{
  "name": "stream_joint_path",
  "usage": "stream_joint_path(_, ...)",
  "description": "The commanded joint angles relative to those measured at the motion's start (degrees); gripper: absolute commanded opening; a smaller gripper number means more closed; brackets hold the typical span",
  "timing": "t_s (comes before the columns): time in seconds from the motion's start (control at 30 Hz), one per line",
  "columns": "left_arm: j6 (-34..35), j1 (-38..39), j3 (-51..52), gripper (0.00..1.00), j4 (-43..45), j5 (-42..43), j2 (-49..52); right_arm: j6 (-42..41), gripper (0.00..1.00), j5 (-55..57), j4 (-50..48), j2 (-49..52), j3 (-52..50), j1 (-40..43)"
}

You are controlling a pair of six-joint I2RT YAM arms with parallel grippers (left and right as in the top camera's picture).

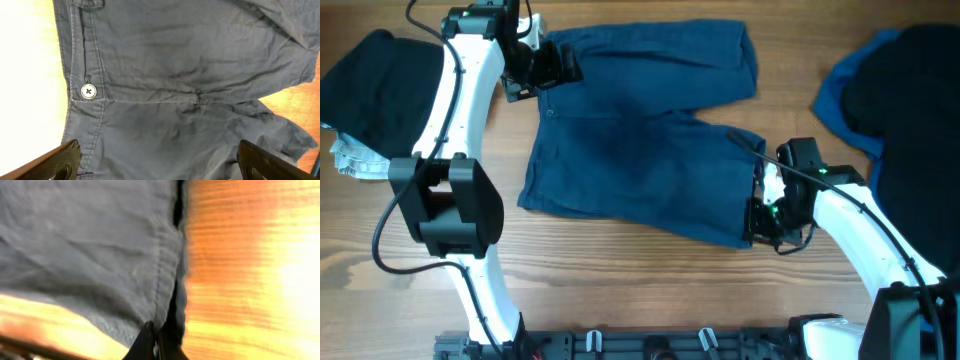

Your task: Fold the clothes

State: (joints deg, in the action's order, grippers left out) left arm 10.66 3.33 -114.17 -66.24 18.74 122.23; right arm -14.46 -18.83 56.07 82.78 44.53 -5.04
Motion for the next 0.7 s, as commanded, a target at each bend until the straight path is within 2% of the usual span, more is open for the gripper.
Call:
stream_joint_path(0.0,0.52,-0.22,-0.28,1.00,0.00,-0.15,-0.96,-4.26,0.08,2.93,1.70,-0.72,0.68,0.09)
stream_joint_path(0.07,0.52,-0.22,-0.28,1.00,0.04,-0.15,-0.96,-4.20,0.16,2.97,0.17,-0.72,1.42,0.11)
stream_joint_path(0.1,0.52,-0.22,-0.28,1.00,0.04,-0.15,-0.96,-4.57,0.23,2.97,0.13,-0.72,3.52,0.09)
stream_joint_path(0.13,0.55,-0.22,-0.28,1.00,0.02,-0.15,-0.96,-3.61,0.35,2.93,0.92,-0.72,7.52,0.09)
stream_joint_path(0.17,0.55,-0.22,-0.28,1.00,-0.02,-0.13,-0.96,-2.58,0.41,2.93,1.75,-0.72,11.04,0.09)
stream_joint_path(0.23,0.55,-0.22,-0.28,1.00,-0.74,-0.11,-0.96,2.60,0.47,2.36,1.03,-0.72,17.68,0.09)
stream_joint_path(0.27,0.52,-0.22,-0.28,1.00,-0.61,-0.11,-0.96,2.58,0.48,2.45,-0.98,-0.72,18.78,0.09)
stream_joint_path(0.3,0.55,-0.22,-0.28,1.00,-0.09,-0.11,-0.96,2.49,0.34,2.43,-4.15,-0.72,19.12,0.09)
stream_joint_path(0.33,0.55,-0.22,-0.28,0.98,0.26,-0.11,-0.96,2.51,0.25,2.54,-6.40,-0.63,19.10,0.09)
stream_joint_path(0.37,0.57,-0.15,-0.28,0.84,0.85,-0.11,-0.96,2.49,0.08,2.99,-9.66,-0.04,19.10,0.09)
stream_joint_path(0.4,0.57,-0.09,-0.28,0.71,1.05,-0.11,-0.96,2.49,0.04,2.93,-12.59,0.87,19.08,0.09)
stream_joint_path(0.43,0.57,-0.11,-0.26,0.35,1.22,-0.13,-0.96,3.02,0.04,2.93,-15.41,2.62,18.99,0.09)
stream_joint_path(0.47,0.57,-0.11,-0.26,0.22,1.22,-0.13,-0.96,3.89,0.04,2.93,-16.96,4.00,18.75,0.09)
stream_joint_path(0.53,0.57,0.07,-0.26,0.15,1.20,-0.13,-0.90,4.28,0.04,2.95,-19.43,9.66,18.73,0.09)
stream_joint_path(0.67,0.55,0.22,-0.15,0.12,0.92,-0.17,-0.42,7.58,0.04,3.02,-23.82,22.12,18.73,0.09)
